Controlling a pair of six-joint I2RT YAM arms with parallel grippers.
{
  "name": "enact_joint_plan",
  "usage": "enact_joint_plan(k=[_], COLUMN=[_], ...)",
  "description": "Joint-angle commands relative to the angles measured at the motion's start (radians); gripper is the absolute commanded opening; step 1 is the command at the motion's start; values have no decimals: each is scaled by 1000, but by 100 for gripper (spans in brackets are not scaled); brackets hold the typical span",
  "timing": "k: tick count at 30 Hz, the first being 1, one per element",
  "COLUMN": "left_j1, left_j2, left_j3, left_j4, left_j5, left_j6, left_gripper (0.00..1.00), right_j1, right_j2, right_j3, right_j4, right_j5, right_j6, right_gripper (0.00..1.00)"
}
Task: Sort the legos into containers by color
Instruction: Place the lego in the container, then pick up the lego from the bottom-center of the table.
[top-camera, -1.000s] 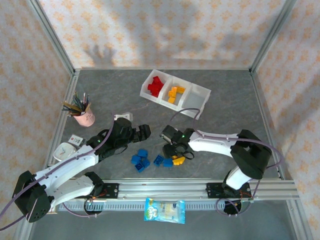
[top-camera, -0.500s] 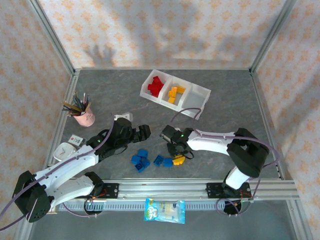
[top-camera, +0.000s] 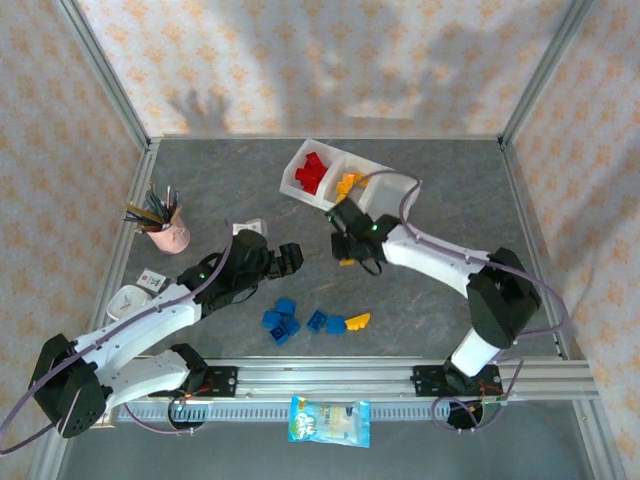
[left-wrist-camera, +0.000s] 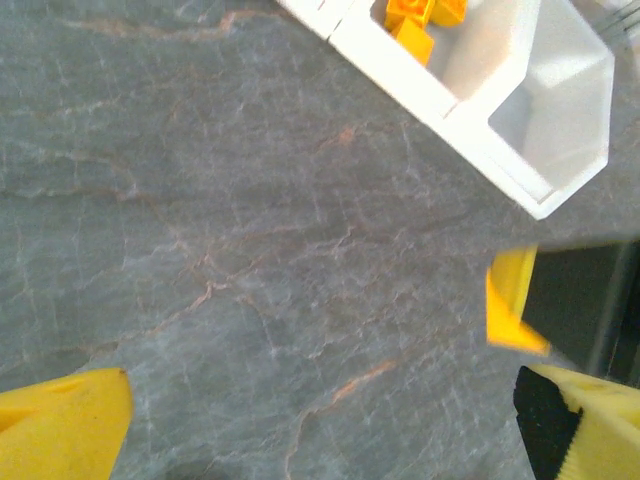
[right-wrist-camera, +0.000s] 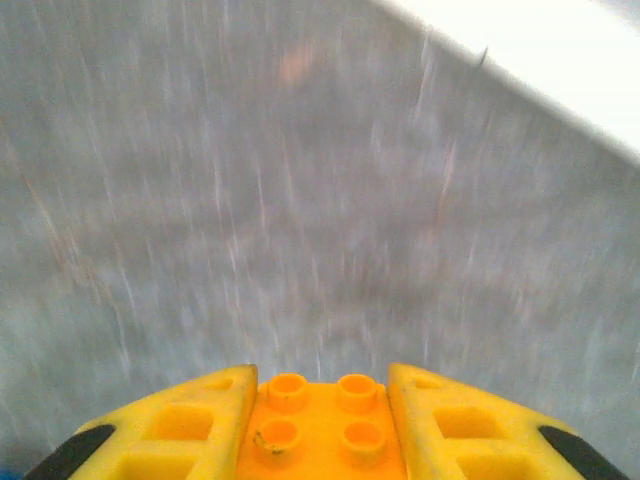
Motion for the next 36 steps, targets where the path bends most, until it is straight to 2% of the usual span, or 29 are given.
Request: enact_joint_plan(k=[1, 6, 14, 17, 19, 24, 30, 36], left_j1=[17, 46, 73, 73, 73, 73, 70, 52], left_j2=[35, 115, 236, 264, 273, 269, 231, 171], left_j3=[55, 84, 152, 178, 186, 195, 183, 141], left_j4=[45, 132, 196, 192, 192, 174, 134, 84], left_j5=[-49, -38, -20, -14, -9, 7, 38, 45], left_j6=[30, 33, 48, 60, 66, 75, 87, 94], left_gripper=[99, 99, 99, 99, 99, 99, 99, 99], right_j1=[-84, -190, -282, -298, -299, -290, -247, -189], right_j2=[82, 253, 557, 638, 654, 546, 342, 110], right_j3=[125, 340, 716, 841, 884, 803, 578, 276], right_j4=[48, 103, 41, -25, -51, -38, -28, -57], right_j5=[75, 65, 103, 112, 104, 51, 25, 37], right_j6=[-61, -95, -136, -148, -158, -159, -144, -113], right_gripper=[33, 33, 34, 48, 53, 59, 64, 69])
